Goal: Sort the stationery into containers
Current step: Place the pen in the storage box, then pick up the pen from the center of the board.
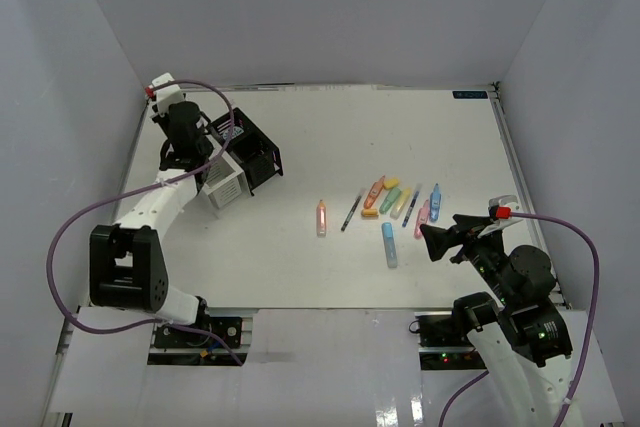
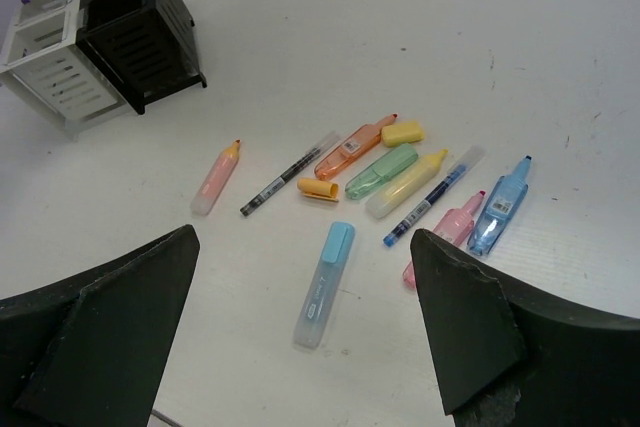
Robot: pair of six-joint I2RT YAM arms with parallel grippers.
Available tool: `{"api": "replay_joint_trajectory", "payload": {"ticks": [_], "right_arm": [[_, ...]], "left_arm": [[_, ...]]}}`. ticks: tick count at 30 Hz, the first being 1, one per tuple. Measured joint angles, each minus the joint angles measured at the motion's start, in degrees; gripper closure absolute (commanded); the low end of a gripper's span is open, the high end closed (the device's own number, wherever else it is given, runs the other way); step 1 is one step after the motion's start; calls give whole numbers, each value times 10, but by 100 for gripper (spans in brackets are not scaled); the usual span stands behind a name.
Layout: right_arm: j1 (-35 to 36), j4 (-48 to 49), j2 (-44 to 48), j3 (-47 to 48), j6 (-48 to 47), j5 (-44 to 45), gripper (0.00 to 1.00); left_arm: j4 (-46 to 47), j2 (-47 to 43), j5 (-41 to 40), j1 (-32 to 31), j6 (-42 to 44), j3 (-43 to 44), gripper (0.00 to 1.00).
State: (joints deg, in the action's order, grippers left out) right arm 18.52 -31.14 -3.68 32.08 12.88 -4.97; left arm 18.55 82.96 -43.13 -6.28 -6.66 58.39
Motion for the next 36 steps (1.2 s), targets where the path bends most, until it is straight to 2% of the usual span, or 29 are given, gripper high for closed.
{"api": "replay_joint_trajectory", "payload": {"ticks": [7,17,18,19,24,27,33,34,36], "right_arm": [[0,0,0,0,0,-2,7],[0,1,-6,0,1,-3,10],[0,1,-12,0,3,1,10],[0,1,-20,1,7,5,10],[0,-4,-95,45,31,11,10],[0,1,-172,99,45,7,9],[0,0,-353,168,63,12,1],[0,0,-387,169,64,18,12],[0,-1,-444,167,70,25,21]], "left_arm": [[3,9,19,1,-16,-41,74],[-4,-7,34,1,-41,-55,37],[-7,-13,36,1,-44,-55,34],[-13,-19,38,1,-47,-55,23],[-73,-70,71,1,-66,-41,4],[-153,-97,106,1,-87,11,2],[-297,-154,214,1,-118,98,2],[-313,-165,231,1,-122,99,2],[-345,-186,273,1,-127,95,2]]}}
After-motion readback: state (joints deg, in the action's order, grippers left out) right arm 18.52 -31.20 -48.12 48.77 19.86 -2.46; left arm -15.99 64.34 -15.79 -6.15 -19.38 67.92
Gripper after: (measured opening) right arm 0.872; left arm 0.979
